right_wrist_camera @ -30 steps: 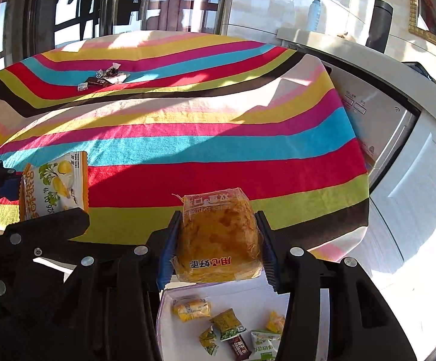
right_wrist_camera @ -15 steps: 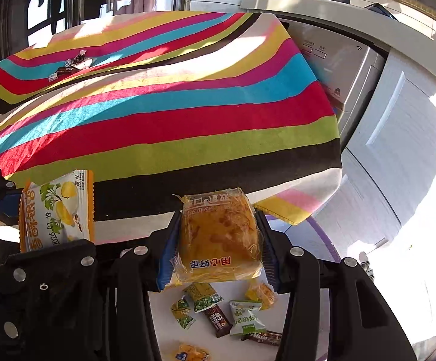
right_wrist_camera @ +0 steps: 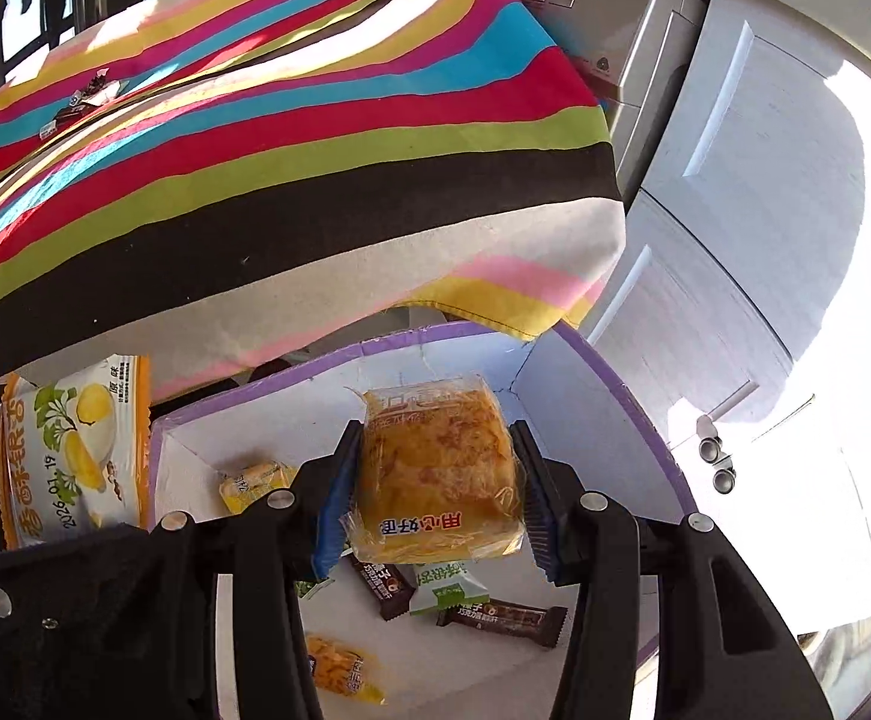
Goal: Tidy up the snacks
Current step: 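Open the right tool into the box while the left tool releases the white packet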
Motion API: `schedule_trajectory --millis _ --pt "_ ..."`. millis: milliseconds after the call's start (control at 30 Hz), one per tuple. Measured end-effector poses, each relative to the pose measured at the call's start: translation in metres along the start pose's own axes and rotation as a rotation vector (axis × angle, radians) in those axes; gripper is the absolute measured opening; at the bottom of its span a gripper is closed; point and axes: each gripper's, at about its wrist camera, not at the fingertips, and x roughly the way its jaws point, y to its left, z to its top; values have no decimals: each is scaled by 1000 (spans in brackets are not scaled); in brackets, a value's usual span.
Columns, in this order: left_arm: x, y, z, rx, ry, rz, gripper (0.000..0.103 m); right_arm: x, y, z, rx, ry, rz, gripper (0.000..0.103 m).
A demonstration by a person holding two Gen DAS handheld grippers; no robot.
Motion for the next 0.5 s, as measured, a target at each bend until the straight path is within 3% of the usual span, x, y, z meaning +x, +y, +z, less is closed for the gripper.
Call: schedule_trajectory --millis 267,500 --pt "-10 12 -2 -42 -21 35 78 0 4 4 3 -3 -11 62" --pt "-20 26 -4 -82 -44 48 82 -1 11 7 -17 -7 -12 72"
